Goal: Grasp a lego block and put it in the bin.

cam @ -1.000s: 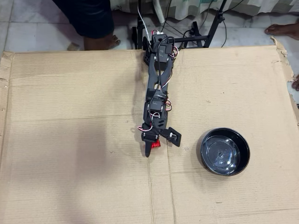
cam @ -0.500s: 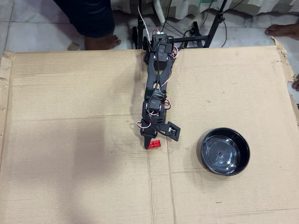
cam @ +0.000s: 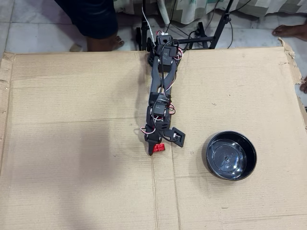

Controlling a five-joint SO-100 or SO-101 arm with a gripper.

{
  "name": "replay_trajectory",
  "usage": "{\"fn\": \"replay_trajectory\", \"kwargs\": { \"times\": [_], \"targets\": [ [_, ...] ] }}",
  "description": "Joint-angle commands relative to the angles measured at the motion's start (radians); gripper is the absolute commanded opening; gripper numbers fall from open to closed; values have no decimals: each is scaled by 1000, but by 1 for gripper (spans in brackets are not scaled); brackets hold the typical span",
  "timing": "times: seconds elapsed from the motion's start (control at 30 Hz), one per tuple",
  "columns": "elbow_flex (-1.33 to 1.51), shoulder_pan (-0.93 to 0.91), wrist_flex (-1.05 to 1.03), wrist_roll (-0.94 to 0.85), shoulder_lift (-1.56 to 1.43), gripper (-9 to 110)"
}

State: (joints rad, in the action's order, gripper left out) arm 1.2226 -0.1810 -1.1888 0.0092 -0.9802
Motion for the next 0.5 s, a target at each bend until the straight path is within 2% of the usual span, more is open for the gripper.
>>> {"fn": "replay_trajectory", "kwargs": {
  "times": [0.0, 0.47],
  "targets": [
    [-34, 14, 12, 9, -15, 28],
    [43, 23, 55, 9, -11, 27]
  ]
}}
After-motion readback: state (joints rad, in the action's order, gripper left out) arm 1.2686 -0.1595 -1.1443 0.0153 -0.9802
